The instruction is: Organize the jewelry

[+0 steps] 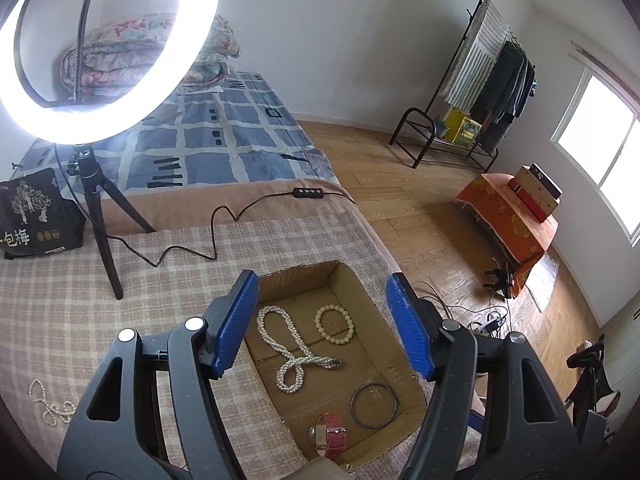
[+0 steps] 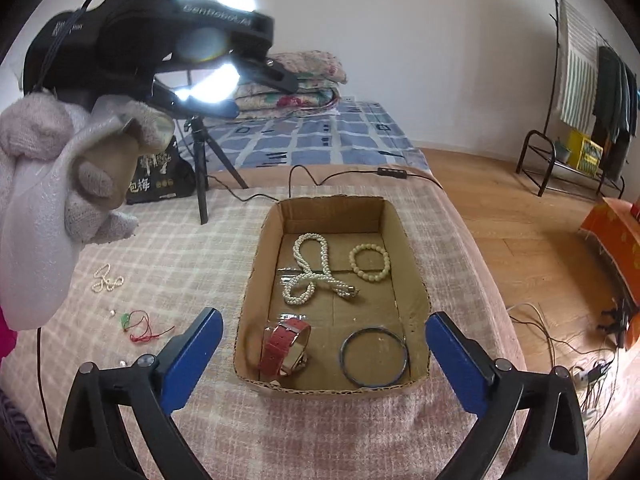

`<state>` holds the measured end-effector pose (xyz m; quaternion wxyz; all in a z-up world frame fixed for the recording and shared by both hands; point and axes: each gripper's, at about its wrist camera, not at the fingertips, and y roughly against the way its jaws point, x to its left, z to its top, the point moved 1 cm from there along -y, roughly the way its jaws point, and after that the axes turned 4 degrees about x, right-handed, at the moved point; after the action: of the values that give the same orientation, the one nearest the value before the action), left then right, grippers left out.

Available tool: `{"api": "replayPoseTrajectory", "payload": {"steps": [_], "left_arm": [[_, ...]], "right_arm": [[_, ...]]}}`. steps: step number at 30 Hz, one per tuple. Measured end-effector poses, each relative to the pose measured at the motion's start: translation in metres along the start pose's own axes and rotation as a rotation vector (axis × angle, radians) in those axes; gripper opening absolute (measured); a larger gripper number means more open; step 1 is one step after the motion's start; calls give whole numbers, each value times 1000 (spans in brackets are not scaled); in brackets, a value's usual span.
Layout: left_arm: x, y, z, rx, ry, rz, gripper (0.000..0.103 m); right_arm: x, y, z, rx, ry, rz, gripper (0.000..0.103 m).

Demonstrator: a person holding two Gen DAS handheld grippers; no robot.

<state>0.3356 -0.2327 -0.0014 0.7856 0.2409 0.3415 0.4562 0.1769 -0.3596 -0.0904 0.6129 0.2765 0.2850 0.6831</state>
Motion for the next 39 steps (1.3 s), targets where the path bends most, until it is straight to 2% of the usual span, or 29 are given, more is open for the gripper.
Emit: {"api": "replayPoseTrajectory", "payload": {"steps": [10, 18, 30, 39], "left_arm": [[22, 42, -10, -32, -6, 57, 68], [69, 105, -21, -98, 13, 131, 69], [170, 175, -79, -129, 76, 312, 69], [234, 188, -123, -77, 129, 372, 69]], "right_arm": [[8, 4, 4, -4, -25, 10, 103], [28, 13, 9, -21, -4, 56, 103], [76, 16, 13, -41, 67, 164, 103], [117, 11, 0, -94, 113, 218, 103]]}}
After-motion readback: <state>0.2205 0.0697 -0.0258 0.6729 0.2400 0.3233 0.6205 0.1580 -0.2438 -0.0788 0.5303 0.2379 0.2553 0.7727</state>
